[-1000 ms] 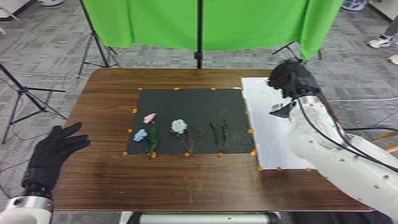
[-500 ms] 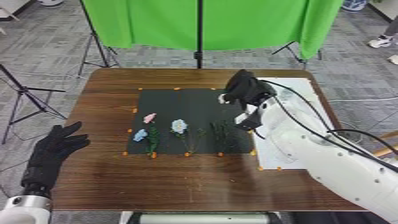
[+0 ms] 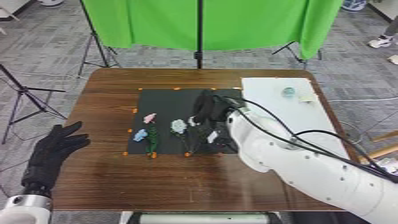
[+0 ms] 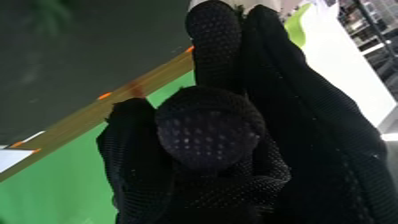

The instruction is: Arrange flowers

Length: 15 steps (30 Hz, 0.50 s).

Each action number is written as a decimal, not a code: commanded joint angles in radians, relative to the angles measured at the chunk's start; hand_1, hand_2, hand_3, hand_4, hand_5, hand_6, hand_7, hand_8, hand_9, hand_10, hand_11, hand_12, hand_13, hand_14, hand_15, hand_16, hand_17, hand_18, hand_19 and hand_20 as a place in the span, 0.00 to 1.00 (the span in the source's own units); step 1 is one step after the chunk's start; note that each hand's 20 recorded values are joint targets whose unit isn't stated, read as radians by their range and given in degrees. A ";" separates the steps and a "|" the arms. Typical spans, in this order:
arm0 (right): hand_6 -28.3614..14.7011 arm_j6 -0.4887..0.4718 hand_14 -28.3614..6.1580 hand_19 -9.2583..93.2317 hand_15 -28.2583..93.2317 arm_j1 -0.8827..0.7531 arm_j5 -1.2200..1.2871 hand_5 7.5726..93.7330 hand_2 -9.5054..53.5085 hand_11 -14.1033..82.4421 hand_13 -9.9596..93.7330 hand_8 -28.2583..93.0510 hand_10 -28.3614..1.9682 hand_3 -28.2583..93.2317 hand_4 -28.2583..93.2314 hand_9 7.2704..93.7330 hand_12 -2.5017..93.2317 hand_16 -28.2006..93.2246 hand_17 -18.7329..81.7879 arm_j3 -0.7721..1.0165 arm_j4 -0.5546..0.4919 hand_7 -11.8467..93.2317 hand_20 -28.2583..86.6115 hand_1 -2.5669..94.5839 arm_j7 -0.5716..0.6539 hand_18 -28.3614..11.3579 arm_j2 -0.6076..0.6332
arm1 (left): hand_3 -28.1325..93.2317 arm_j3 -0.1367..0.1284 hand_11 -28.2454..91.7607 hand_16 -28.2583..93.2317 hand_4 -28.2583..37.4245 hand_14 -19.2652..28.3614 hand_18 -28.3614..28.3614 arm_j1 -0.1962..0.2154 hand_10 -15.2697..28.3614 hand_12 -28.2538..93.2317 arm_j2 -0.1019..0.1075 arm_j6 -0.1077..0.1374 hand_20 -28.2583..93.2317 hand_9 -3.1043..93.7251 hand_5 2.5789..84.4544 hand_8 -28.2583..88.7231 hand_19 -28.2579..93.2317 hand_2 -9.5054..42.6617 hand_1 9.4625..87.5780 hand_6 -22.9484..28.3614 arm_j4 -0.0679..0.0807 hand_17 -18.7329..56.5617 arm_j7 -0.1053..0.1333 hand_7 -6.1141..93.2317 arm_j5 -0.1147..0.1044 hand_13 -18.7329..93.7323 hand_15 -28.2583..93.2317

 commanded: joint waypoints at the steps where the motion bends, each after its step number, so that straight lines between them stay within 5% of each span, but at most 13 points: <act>1: 0.66 0.067 0.83 1.00 0.70 0.017 -0.056 0.85 0.00 0.24 1.00 0.30 0.65 0.68 0.08 0.99 0.48 0.51 0.85 -0.023 0.032 0.32 0.66 0.70 -0.011 0.43 -0.032 | 0.71 0.007 0.39 0.20 0.00 0.84 0.78 -0.001 0.74 0.30 -0.004 -0.008 0.37 0.54 0.52 0.19 0.39 0.68 0.08 0.58 0.008 0.36 -0.010 0.14 0.004 0.53 0.42; 15: 0.67 0.055 0.81 1.00 0.69 -0.002 -0.082 0.84 0.00 0.21 1.00 0.28 0.65 0.69 0.09 0.98 0.41 0.50 0.85 -0.046 0.038 0.31 0.65 0.68 -0.010 0.44 -0.032 | 0.71 0.004 0.39 0.20 0.00 0.84 0.78 0.003 0.74 0.30 -0.009 -0.010 0.37 0.54 0.52 0.19 0.39 0.68 0.08 0.58 0.006 0.36 -0.011 0.14 0.005 0.53 0.42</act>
